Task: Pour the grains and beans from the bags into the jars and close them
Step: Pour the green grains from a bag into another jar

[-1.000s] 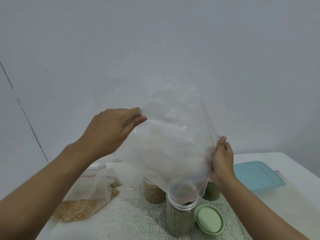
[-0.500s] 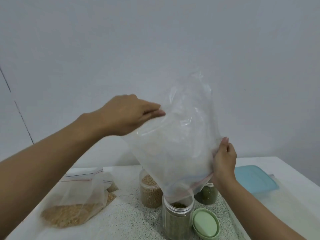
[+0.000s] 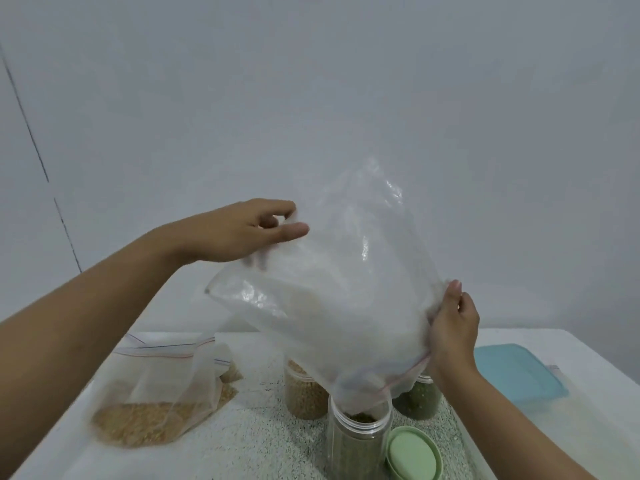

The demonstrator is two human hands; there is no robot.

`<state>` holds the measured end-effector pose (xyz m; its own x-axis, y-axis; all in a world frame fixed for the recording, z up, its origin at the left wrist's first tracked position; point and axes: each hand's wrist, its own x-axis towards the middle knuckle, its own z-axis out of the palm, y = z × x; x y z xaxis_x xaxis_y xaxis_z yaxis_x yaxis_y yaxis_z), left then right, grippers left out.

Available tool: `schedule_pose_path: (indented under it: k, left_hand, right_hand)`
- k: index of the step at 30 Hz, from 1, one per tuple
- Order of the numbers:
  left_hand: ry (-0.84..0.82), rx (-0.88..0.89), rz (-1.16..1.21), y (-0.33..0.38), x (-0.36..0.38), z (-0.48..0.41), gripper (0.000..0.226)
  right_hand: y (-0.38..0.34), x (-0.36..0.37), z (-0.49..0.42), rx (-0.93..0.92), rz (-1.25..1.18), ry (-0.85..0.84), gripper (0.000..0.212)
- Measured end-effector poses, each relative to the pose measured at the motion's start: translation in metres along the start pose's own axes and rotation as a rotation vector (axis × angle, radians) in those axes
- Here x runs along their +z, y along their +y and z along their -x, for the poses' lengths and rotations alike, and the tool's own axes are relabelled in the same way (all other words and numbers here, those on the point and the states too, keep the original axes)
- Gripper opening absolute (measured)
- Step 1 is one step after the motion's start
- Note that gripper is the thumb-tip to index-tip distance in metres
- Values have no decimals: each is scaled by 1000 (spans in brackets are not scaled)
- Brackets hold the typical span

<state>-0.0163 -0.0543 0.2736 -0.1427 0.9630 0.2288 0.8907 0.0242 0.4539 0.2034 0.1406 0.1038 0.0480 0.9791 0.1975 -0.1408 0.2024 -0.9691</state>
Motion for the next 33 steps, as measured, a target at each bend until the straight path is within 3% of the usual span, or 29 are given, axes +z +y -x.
schedule_pose_path:
  k: [3, 8, 13, 21, 26, 28, 31, 33]
  left_hand:
    - [-79, -90, 98, -14, 0, 15, 39]
    - [-42, -145, 23, -27, 10, 36, 58]
    - [238, -64, 34, -30, 28, 45, 30]
    - [457, -12, 55, -31, 35, 37, 21]
    - [354, 156, -17, -23, 8, 29, 17]
    - [329, 124, 18, -19, 11, 22, 19]
    - [292, 117, -176, -14, 17, 14, 29]
    - [311, 111, -49, -15, 12, 11, 25]
  right_hand:
    - [12, -1, 1, 53, -8, 12, 51]
    - [16, 3, 0, 92, -50, 24, 46]
    - [20, 4, -3, 119, -49, 48, 44]
    - [22, 6, -10, 83, -29, 43, 46]
    - [21, 6, -17, 71, -19, 27, 48]
    - [23, 8, -18, 77, -16, 22, 48]
    - [24, 11, -18, 82, -20, 23, 47]
    - [23, 12, -19, 96, -32, 27, 46]
